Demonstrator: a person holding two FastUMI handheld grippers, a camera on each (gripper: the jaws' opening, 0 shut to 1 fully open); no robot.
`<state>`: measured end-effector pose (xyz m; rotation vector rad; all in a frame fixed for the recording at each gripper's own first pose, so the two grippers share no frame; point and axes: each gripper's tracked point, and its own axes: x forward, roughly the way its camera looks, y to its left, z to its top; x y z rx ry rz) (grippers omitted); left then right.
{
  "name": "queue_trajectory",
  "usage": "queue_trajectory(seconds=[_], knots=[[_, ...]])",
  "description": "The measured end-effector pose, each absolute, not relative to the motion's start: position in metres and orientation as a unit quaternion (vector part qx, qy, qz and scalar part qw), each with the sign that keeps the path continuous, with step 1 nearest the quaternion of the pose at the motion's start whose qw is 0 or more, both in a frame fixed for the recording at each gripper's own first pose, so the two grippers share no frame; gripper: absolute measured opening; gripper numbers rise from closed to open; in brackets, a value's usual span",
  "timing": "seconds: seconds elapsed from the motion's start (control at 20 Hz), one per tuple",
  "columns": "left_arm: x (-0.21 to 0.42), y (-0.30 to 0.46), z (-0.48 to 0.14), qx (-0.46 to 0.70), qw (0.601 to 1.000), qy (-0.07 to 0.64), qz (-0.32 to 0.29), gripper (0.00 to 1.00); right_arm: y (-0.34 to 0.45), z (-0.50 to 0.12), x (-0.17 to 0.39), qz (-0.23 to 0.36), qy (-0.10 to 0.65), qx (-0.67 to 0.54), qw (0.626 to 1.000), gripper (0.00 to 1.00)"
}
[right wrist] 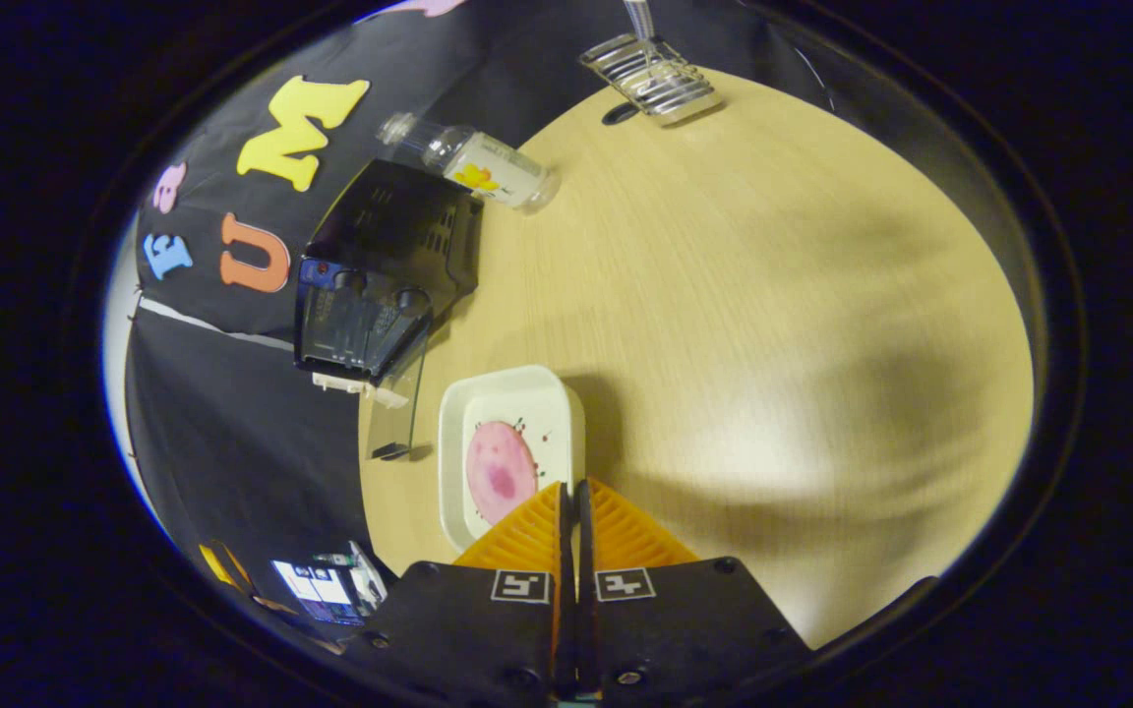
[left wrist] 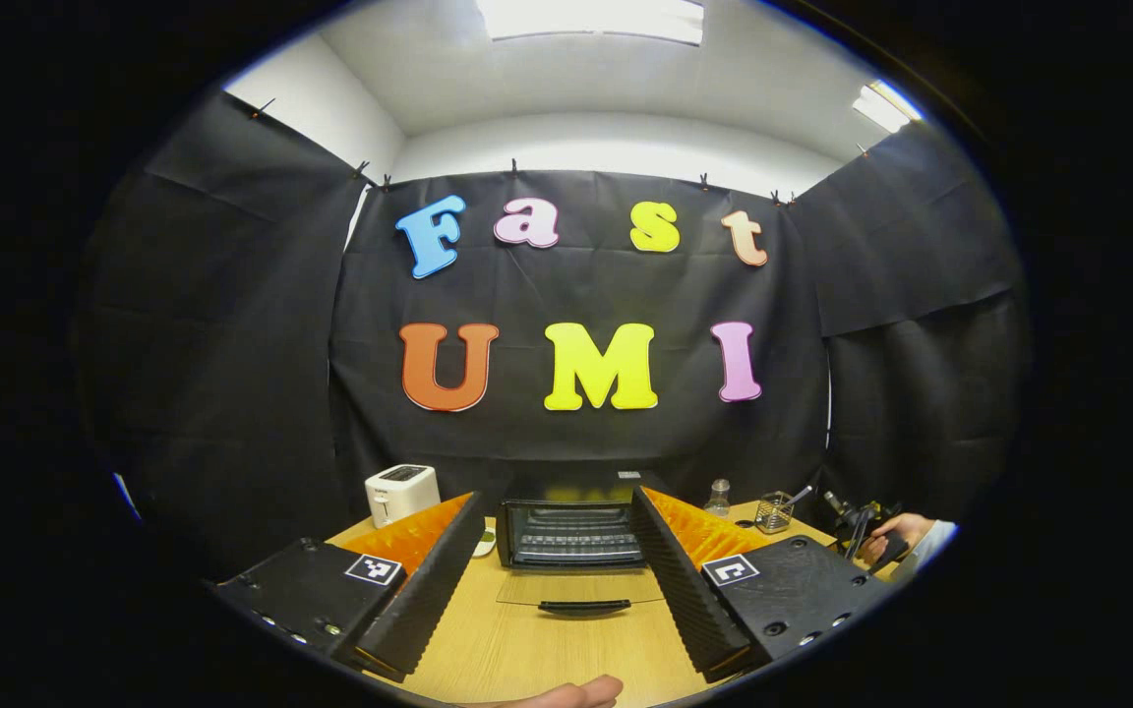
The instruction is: Open the electric oven with the left hand, put the food in, and close the electric oven.
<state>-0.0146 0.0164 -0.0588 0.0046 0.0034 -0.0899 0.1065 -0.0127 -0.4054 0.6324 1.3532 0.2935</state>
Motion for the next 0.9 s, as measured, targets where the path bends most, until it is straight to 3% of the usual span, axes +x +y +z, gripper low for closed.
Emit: queue_trajectory(seconds=[0.25, 0.55, 0.6, 0.9], knots=[[-0.018, 0.016, -0.068, 0.026, 0.999, 0.006, -0.044, 0.95, -0.003, -0.361, 0.108, 0.136, 0.584, 0.271, 0.753, 0.0], [-0.018, 0.009, -0.079, 0.04, 0.998, 0.001, -0.054, 0.95, 0.052, -0.333, 0.108, 0.157, 0.577, 0.244, 0.763, 0.0], [-0.017, 0.009, -0.081, 0.041, 0.997, 0.004, -0.058, 0.95, 0.061, -0.328, 0.109, 0.16, 0.577, 0.241, 0.764, 0.04], [-0.008, 0.037, -0.094, 0.023, 0.999, 0.018, -0.032, 0.96, 0.134, -0.332, 0.119, 0.171, 0.583, 0.237, 0.758, 0.0]])
